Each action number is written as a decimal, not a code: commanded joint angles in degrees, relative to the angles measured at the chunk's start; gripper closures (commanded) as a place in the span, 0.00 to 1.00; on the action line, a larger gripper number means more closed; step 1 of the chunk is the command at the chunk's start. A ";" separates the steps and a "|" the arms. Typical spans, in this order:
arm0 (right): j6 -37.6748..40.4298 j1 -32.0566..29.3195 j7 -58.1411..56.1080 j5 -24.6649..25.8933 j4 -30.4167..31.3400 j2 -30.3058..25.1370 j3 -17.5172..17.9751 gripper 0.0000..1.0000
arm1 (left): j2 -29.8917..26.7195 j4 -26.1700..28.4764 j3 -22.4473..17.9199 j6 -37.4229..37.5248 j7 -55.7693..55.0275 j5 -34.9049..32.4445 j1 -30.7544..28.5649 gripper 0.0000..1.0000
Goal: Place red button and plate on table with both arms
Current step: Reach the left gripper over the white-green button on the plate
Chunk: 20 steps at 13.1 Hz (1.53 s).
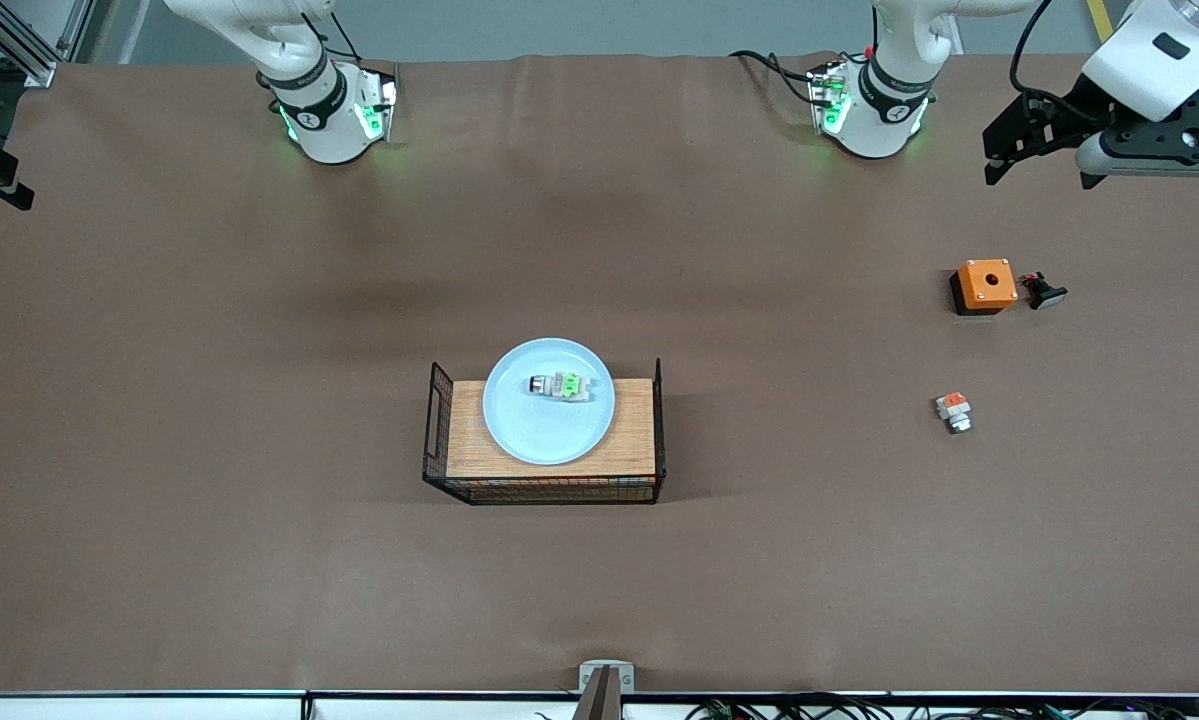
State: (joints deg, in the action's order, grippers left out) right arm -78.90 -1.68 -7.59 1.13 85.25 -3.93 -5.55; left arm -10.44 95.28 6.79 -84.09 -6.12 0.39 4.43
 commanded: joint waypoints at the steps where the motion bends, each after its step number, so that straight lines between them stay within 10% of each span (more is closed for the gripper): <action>1: 0.33 -0.78 -0.76 0.54 -1.13 0.51 0.45 0.00 | -1.07 0.43 0.33 0.42 -0.03 0.05 -0.48 0.00; 7: 0.15 -0.87 -0.50 0.28 -1.13 0.59 0.45 0.00 | 1.81 -2.11 0.51 -0.20 -8.60 4.33 0.14 0.00; 15: -2.65 -0.70 0.55 -0.25 -0.96 4.01 0.28 0.00 | 17.71 -13.09 14.91 -5.54 -74.22 8.92 1.10 0.00; 20: -3.88 1.59 8.81 -1.13 -0.96 8.14 0.54 0.00 | 32.39 -23.73 14.22 -15.64 -109.94 8.75 9.79 0.00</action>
State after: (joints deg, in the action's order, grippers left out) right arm -82.75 -1.03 -1.04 0.83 85.28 2.71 -4.99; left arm 15.62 78.19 21.67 -98.21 -106.77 8.83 11.46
